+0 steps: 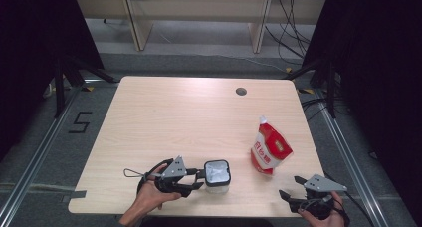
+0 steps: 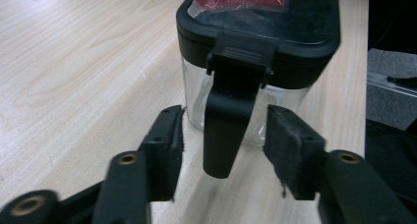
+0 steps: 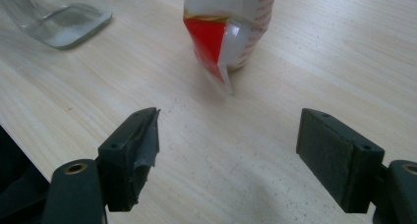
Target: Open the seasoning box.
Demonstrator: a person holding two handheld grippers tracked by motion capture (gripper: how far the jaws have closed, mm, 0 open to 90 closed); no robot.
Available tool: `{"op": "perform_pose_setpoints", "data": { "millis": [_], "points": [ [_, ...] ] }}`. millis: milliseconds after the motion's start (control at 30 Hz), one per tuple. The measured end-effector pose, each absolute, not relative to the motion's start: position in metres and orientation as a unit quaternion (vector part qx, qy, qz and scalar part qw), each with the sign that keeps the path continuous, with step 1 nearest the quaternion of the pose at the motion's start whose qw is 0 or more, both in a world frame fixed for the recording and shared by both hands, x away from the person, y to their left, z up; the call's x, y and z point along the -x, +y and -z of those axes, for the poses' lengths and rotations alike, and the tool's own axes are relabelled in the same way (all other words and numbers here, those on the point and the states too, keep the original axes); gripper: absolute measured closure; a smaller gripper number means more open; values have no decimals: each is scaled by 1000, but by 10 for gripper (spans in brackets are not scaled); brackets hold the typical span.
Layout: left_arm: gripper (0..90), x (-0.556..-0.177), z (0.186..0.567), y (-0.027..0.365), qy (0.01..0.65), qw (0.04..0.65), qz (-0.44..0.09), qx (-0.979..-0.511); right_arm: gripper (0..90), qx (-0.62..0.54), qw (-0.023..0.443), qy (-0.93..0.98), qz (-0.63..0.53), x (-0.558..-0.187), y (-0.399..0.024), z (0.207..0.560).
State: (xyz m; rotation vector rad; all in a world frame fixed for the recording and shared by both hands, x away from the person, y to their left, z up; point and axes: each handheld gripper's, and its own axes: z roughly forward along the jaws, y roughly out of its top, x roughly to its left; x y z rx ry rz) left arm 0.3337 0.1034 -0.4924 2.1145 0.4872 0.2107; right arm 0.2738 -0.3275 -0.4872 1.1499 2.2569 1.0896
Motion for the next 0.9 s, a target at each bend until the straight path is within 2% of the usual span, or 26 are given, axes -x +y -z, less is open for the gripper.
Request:
{"op": "perform_pose_setpoints", "data": {
  "millis": [67, 233, 367, 400, 433, 600, 667, 767, 800, 900],
  "points": [
    [462, -332, 493, 104, 205, 471, -77, -855, 252, -410, 188, 803, -389, -274, -327, 487],
    [364, -332, 489, 108, 222, 466, -75, -853, 284, -399, 187, 808, -391, -274, -327, 487],
    [340, -332, 484, 112, 228, 474, -72, -847, 357, -381, 180, 814, -399, -271, -323, 485],
    [336, -330, 484, 112, 248, 478, -61, -841, 377, -381, 170, 815, -402, -269, -320, 485],
    [325, -330, 482, 112, 249, 479, -64, -839, 396, -364, 183, 821, -400, -270, -320, 484],
    [312, -330, 474, 116, 269, 498, -71, -821, 474, -352, 181, 823, -407, -262, -310, 481],
    [332, -330, 470, 119, 266, 498, -72, -822, 492, -333, 189, 826, -414, -261, -308, 479],
    [424, -327, 463, 121, 260, 510, -74, -816, 521, -324, 189, 825, -422, -258, -301, 477],
    [513, -326, 460, 120, 256, 520, -77, -811, 540, -313, 188, 826, -429, -256, -296, 476],
    [624, -323, 455, 120, 248, 532, -88, -805, 561, -301, 192, 827, -435, -255, -290, 475]
  ]
}}
